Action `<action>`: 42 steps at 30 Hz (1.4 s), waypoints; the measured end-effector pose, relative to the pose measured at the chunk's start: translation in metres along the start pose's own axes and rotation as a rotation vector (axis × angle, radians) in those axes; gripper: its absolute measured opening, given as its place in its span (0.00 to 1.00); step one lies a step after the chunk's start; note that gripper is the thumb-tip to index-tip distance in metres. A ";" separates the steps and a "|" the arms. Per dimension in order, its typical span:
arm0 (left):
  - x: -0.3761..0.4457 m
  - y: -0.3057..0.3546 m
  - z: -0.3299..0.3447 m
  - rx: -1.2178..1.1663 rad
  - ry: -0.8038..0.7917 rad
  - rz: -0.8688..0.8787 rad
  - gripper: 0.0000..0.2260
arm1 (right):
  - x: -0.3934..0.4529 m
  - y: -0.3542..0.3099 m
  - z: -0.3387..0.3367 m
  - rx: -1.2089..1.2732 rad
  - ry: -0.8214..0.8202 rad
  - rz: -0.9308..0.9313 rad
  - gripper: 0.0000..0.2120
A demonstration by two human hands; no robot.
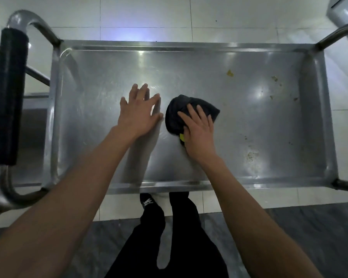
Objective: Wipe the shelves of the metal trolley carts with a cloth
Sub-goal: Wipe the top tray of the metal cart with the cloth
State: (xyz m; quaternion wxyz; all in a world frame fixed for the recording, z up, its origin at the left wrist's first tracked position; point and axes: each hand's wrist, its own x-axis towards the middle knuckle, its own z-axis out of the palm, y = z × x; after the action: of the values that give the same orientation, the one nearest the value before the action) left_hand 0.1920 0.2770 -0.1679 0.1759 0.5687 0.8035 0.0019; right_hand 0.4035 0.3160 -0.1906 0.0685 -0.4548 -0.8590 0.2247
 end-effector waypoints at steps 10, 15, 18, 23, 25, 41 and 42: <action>-0.083 -0.031 0.006 0.037 -0.070 0.008 0.25 | -0.116 -0.019 0.021 -0.012 -0.016 0.033 0.25; -0.083 -0.033 0.006 0.029 -0.084 0.008 0.26 | -0.154 -0.028 0.027 0.015 -0.032 0.039 0.24; -0.084 -0.034 0.008 0.033 -0.066 0.007 0.27 | -0.155 -0.032 0.028 0.010 -0.036 0.054 0.23; -0.081 -0.033 0.011 0.047 -0.077 0.016 0.28 | -0.126 -0.039 0.029 -0.033 -0.002 0.068 0.25; -0.080 -0.033 0.011 0.055 -0.084 0.019 0.28 | -0.102 -0.042 0.028 -0.045 0.002 0.075 0.25; -0.067 -0.034 0.005 0.054 -0.127 -0.012 0.30 | 0.164 -0.060 0.000 -0.050 -0.107 0.030 0.23; -0.066 -0.034 0.005 0.052 -0.129 -0.022 0.30 | 0.173 -0.061 0.000 -0.052 -0.110 0.024 0.23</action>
State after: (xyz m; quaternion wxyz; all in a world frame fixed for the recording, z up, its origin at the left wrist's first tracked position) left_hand 0.1816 0.2037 -0.1606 0.2125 0.5630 0.7966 -0.0573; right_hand 0.2582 0.4272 -0.1781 0.0066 -0.4534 -0.8616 0.2280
